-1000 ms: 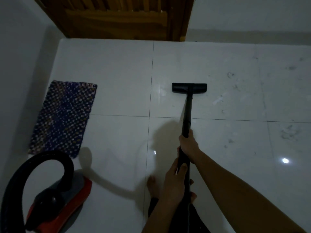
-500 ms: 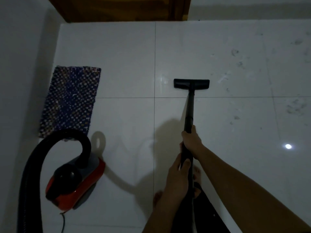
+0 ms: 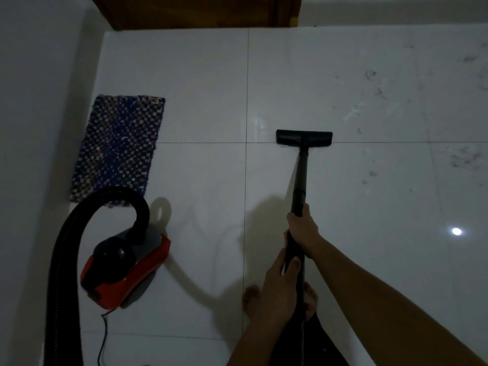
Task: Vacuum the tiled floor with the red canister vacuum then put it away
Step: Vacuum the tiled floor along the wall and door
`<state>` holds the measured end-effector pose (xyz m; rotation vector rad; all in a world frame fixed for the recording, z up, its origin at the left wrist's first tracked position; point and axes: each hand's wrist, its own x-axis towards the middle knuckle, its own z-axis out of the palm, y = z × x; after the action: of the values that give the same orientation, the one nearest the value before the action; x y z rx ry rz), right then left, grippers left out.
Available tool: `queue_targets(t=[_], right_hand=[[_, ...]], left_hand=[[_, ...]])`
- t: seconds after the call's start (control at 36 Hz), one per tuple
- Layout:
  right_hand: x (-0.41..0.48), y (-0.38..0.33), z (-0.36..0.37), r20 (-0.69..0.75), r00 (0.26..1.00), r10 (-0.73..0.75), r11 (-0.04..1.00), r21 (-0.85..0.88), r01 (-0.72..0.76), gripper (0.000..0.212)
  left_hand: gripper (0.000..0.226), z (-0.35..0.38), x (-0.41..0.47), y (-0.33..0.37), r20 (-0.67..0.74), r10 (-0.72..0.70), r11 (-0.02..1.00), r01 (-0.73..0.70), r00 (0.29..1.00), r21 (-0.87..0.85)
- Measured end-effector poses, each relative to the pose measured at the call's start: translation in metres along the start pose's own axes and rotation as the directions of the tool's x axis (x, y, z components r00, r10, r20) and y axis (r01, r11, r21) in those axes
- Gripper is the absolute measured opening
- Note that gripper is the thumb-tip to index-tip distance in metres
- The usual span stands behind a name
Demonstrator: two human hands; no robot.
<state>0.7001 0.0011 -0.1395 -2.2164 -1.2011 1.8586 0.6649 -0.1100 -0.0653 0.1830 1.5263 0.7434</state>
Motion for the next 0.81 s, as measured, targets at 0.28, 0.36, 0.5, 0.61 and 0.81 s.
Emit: queue_targets(t=[0.28,0.36,0.5,0.61,0.81], right_hand=[[-0.006,0.013,-0.022,0.003,1.0,0.004,0.999,0.037,-0.004,0.054],[-0.008,0.017,-0.025,-0.007,1.0,0.013,0.999,0.047,-0.012,0.053],[-0.016,0.021,-0.024,-0.002,1.0,-0.001,0.998,0.058,0.001,0.054],[-0.021,0.03,-0.012,0.017,1.0,0.009,0.998,0.056,-0.009,0.054],[-0.044,0.052,0.014,0.018,0.999,0.032,0.995,0.098,-0.033,0.053]], left_hand=[[0.034,0.024,-0.021,0.003,0.045,-0.012,0.995,0.016,0.999,-0.094],[0.038,0.028,-0.024,0.0,0.041,-0.006,0.995,0.01,0.999,-0.099],[0.038,0.026,-0.031,-0.008,0.04,0.01,0.995,-0.006,0.999,-0.103],[0.034,0.02,-0.031,-0.018,0.021,0.014,0.994,-0.011,1.0,-0.105],[0.025,-0.003,-0.051,-0.047,0.004,-0.023,0.998,0.023,1.0,-0.055]])
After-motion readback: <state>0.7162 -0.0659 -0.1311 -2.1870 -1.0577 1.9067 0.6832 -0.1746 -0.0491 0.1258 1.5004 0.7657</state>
